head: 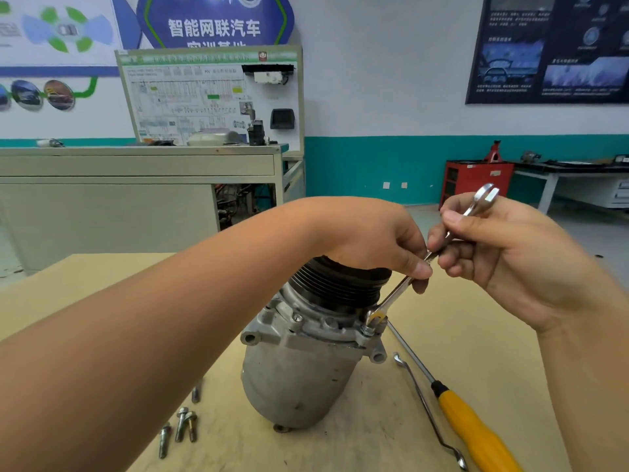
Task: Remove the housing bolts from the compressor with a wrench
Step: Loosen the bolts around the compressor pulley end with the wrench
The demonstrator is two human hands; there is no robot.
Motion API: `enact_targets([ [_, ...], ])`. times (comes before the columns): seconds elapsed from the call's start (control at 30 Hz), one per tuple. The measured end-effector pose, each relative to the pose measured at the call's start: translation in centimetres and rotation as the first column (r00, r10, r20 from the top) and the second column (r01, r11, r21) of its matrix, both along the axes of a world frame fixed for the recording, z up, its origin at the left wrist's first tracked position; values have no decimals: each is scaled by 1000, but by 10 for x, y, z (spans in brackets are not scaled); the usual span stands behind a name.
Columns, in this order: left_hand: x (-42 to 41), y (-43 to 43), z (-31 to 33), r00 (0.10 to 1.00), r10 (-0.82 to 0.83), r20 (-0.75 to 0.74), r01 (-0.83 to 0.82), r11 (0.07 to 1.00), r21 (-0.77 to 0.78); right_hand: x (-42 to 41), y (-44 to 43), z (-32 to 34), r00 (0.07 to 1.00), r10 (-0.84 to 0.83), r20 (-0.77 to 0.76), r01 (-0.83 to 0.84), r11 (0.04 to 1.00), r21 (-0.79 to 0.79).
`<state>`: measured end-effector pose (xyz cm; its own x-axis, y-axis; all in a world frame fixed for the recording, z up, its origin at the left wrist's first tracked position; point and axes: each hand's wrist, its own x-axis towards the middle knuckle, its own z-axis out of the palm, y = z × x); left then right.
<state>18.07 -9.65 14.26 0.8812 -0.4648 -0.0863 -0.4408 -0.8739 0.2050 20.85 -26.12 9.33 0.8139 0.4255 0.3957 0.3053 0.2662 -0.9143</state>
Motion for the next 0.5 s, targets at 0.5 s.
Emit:
enact_targets([
  [0.5,0,-1,-4,999,24,27,-24,1000,-3,1,-1,0,999,-33,-43,32,999,-3],
])
